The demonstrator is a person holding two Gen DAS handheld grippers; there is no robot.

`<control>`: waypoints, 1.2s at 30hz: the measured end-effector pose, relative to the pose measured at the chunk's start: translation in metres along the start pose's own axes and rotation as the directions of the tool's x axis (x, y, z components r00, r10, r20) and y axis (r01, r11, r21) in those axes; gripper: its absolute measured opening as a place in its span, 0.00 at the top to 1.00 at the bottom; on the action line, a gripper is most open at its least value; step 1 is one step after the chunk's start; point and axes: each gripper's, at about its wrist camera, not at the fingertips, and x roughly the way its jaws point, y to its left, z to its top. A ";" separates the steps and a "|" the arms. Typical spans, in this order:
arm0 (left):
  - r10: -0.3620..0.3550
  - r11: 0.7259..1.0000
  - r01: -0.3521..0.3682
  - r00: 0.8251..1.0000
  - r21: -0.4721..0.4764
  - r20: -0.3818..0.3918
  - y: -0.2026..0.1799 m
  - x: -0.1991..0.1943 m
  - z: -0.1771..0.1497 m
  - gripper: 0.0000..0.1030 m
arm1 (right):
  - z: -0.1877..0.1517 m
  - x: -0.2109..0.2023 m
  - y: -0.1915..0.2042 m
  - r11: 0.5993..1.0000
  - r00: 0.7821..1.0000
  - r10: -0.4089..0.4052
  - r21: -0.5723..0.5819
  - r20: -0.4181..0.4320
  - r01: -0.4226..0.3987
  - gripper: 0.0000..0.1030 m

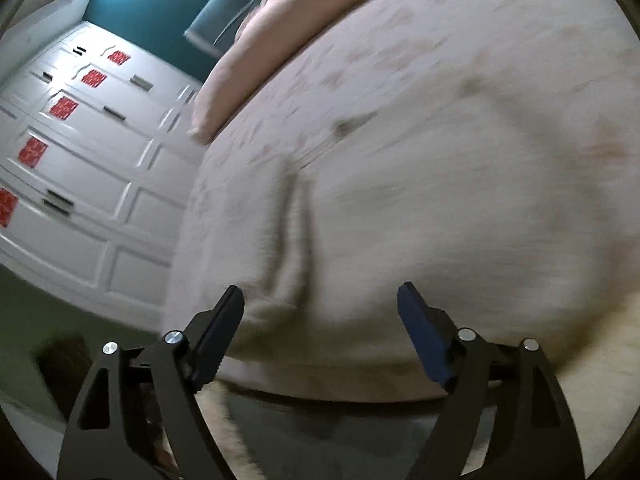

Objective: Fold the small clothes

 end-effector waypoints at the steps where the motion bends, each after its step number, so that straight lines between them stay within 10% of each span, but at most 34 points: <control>1: 0.005 1.000 -0.005 1.000 -0.020 -0.009 0.007 0.002 -0.003 0.43 | 0.004 0.014 0.006 1.000 1.000 0.002 -0.003 -0.031 -0.002 0.25; 11: -0.033 0.994 0.032 0.999 -0.108 -0.007 0.037 -0.002 -0.017 0.43 | 0.009 0.112 0.069 0.998 0.976 -0.046 -0.040 -0.212 0.038 0.35; 13: -0.044 0.993 0.044 0.999 -0.114 0.003 0.033 -0.002 -0.012 0.43 | 0.014 0.109 0.093 0.994 0.982 -0.051 -0.104 -0.183 0.032 0.79; 19: -0.106 0.991 0.109 0.993 -0.075 0.050 0.001 -0.005 0.010 0.43 | 0.044 -0.010 0.140 0.952 0.991 0.098 -0.299 0.093 -0.066 0.81; 24: -0.161 0.987 0.161 0.987 -0.009 0.011 -0.040 0.023 0.021 0.43 | 0.053 -0.087 0.054 0.976 0.970 -0.029 -0.201 0.239 0.079 0.81; 29: -0.162 0.986 0.164 0.984 0.032 -0.068 -0.070 0.053 0.014 0.43 | 0.040 -0.059 -0.086 0.969 0.966 -0.239 0.088 0.099 0.231 0.81; 36: -0.051 0.997 0.055 0.996 0.048 -0.077 -0.068 0.071 0.010 0.33 | 0.022 -0.054 -0.126 0.977 0.987 -0.099 0.199 0.129 0.072 0.77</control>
